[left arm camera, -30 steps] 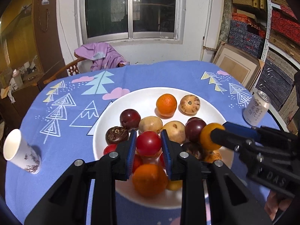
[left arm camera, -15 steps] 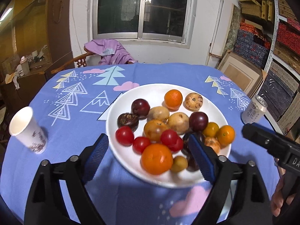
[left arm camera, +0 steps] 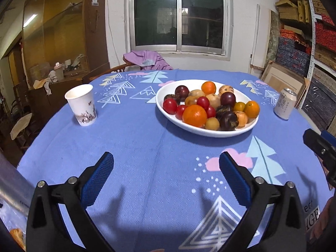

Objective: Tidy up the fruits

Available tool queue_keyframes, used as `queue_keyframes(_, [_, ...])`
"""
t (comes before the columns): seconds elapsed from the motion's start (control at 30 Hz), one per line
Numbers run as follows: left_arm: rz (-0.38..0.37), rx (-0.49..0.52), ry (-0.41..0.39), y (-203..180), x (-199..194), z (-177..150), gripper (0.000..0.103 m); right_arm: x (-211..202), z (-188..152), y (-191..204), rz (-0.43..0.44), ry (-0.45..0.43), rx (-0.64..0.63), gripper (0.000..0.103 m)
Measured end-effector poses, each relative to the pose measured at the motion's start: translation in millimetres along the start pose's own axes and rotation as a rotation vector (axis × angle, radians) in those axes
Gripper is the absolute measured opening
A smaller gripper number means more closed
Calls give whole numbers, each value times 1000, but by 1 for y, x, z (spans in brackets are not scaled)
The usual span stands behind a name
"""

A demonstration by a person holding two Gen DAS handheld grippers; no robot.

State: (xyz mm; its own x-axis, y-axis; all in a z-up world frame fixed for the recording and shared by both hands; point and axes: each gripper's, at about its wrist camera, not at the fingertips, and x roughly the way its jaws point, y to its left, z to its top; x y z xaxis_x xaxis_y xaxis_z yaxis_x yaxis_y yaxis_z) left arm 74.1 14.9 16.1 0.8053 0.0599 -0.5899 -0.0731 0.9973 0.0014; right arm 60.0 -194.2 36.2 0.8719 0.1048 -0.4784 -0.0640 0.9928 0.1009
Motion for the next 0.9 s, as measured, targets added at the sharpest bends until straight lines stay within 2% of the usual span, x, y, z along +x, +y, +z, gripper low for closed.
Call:
queue_keyframes(0.07, [-58, 4, 18, -2, -1, -1, 99, 2, -4, 3, -3, 12, -8, 100])
queue_keyframes(0.13, [-83, 26, 20, -7, -1, -1, 99, 5, -7, 9, -12, 34, -27, 100])
queue_keyframes(0.3, [-30, 111, 4, -22, -4, 0, 99, 5, -10, 14, -23, 44, -52, 100])
queue_keyframes(0.47, [-73, 83, 9, -20, -6, 2, 99, 3, -9, 9, -18, 43, -25, 100])
queue_keyframes(0.6, [-44, 77, -22, -20, -11, 2, 99, 5, -9, 9, -17, 50, -23, 100])
queue_keyframes(0.9, [-30, 84, -45, -21, -17, 1, 99, 5, -9, 8, -17, 49, -21, 100])
